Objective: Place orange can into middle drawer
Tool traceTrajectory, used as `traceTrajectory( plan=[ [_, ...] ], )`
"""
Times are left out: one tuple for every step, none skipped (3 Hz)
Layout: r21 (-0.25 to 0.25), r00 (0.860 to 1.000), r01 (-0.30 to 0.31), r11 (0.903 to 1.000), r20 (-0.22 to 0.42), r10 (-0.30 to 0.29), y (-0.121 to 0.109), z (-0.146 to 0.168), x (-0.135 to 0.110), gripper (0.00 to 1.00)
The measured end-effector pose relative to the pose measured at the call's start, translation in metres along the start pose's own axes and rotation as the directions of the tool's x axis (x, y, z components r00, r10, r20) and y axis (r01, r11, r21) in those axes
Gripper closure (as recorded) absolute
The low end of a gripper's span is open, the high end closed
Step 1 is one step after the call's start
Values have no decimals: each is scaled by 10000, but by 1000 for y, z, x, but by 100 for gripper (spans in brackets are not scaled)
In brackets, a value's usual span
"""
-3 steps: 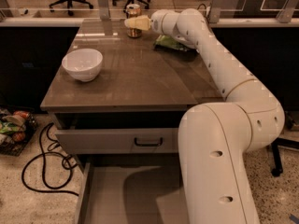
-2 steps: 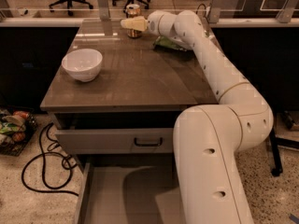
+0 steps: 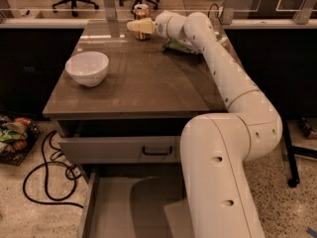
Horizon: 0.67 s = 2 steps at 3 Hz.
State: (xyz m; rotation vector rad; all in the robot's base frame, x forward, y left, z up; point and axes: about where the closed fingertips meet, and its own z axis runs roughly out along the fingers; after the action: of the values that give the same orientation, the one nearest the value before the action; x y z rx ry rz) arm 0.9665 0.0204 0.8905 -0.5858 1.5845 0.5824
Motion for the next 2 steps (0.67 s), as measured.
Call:
traceTrajectory(
  plan=[
    [-445, 9985, 535, 9976, 126, -530, 6, 5, 3, 0],
    [-755, 9973, 722, 9945, 193, -710, 12, 7, 4, 0]
  ],
)
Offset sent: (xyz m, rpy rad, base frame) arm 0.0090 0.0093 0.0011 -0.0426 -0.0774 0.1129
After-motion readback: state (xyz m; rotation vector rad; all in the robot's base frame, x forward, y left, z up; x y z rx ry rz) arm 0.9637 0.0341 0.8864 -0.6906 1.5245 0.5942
